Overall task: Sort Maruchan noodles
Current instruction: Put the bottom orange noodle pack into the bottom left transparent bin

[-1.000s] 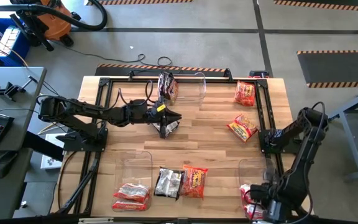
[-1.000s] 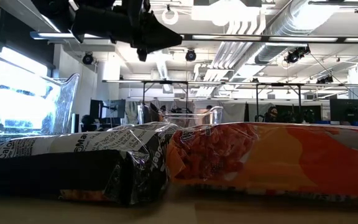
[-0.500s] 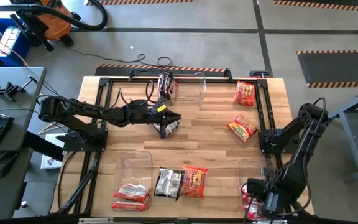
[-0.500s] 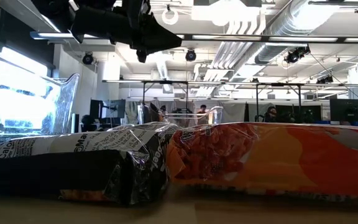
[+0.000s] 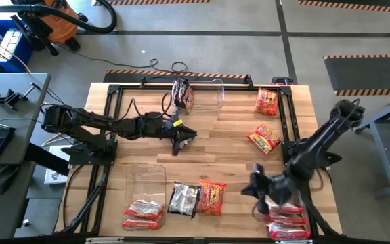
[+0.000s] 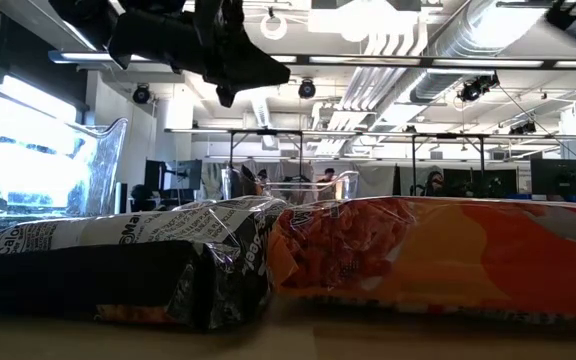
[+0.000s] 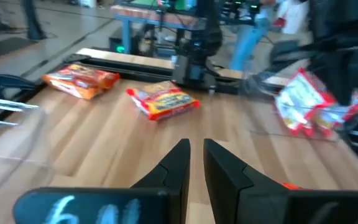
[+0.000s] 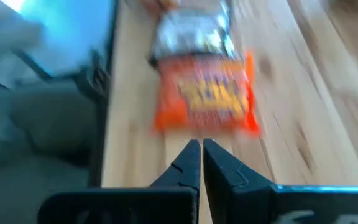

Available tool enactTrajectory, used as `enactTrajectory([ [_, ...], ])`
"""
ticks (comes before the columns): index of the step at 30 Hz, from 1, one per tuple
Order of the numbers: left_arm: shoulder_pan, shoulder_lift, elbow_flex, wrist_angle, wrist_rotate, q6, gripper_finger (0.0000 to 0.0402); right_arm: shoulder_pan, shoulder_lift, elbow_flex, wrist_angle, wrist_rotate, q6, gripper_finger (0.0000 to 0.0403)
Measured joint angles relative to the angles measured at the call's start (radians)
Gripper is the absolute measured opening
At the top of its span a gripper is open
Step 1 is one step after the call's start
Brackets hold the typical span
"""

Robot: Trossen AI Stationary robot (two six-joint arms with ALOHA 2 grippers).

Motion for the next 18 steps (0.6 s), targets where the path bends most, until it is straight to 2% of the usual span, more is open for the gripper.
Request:
enactTrajectory([
  [3, -0.008, 0.0, 0.0, -0.013, 0.07, -0.024, 0.0035, -0.115, -0.019, -0.118, 0.272, -0.11, -0.112, 0.0],
  [5, -0.017, 0.0, 0.0, -0.024, 0.111, -0.046, 0.0035, -0.18, -0.019, -0.154, 0.357, -0.179, -0.155, 0.0],
  [10, -0.07, 0.0, 0.0, -0.067, 0.128, -0.06, 0.0035, -0.258, -0.02, -0.166, 0.358, -0.235, -0.241, 0.0],
  [18, -0.172, 0.058, 0.001, -0.043, 0.1, -0.053, 0.0062, -0.29, 0.023, -0.166, 0.36, -0.188, -0.374, 0.0],
])
